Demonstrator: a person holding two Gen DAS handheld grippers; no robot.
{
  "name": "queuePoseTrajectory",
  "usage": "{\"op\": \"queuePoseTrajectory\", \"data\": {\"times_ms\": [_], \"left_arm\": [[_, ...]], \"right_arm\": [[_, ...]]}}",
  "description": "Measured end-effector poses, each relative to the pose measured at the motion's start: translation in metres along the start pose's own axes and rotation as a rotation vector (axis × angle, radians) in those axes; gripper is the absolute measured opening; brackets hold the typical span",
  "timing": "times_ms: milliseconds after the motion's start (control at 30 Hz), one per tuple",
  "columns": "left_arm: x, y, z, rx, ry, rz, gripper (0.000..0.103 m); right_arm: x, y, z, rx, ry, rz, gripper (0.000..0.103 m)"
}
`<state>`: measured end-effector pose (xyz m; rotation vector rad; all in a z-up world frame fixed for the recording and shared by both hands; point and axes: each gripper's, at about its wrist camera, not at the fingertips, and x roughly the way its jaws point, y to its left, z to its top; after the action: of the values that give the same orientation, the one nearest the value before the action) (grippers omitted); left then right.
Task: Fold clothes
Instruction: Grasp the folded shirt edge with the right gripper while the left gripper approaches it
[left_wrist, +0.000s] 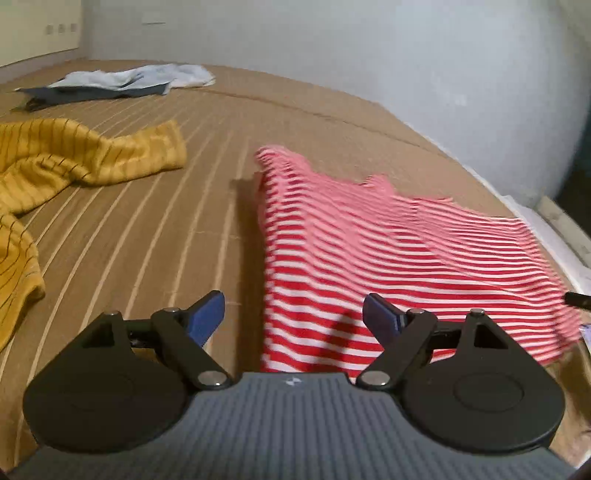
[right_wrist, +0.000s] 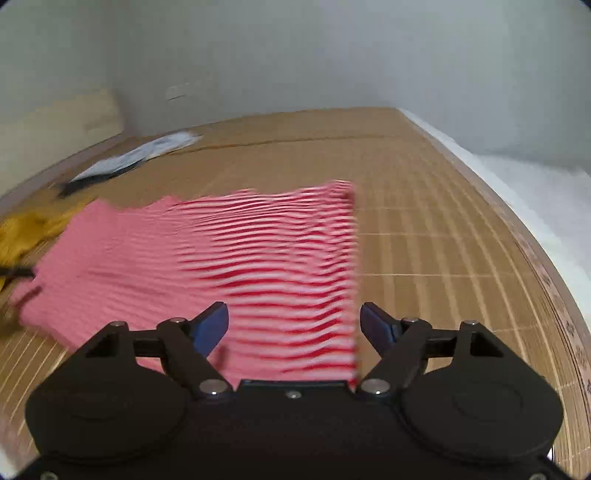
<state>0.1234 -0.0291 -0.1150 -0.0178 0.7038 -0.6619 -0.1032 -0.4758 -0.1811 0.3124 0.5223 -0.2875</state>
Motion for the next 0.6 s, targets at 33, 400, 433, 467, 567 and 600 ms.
{"op": "queuePoseTrajectory", "data": {"times_ms": [33, 400, 433, 467, 567, 600], "left_arm": [[0.003, -0.001, 0.0, 0.008, -0.001, 0.0, 0.086], [0.005, -0.015, -0.002, 0.097, 0.099, -0.008, 0.04], [0.0, -0.017, -0.005, 0.125, 0.117, 0.004, 0.04], [-0.006, -0.018, -0.007, 0.153, 0.134, 0.016, 0.04], [-0.028, -0.018, -0.023, 0.218, 0.177, 0.045, 0.04], [-0.036, -0.017, -0.031, 0.233, 0.189, 0.056, 0.04]], "right_arm": [[0.005, -0.006, 0.002, 0.029, 0.0, 0.001, 0.079], [0.036, -0.019, -0.003, 0.125, 0.073, 0.146, 0.019], [0.034, -0.016, -0.003, 0.111, 0.08, 0.151, 0.019], [0.03, -0.015, -0.004, 0.1, 0.09, 0.161, 0.018], [0.02, -0.012, -0.012, 0.092, 0.12, 0.206, 0.018], [0.015, -0.01, -0.016, 0.084, 0.131, 0.22, 0.018]]}}
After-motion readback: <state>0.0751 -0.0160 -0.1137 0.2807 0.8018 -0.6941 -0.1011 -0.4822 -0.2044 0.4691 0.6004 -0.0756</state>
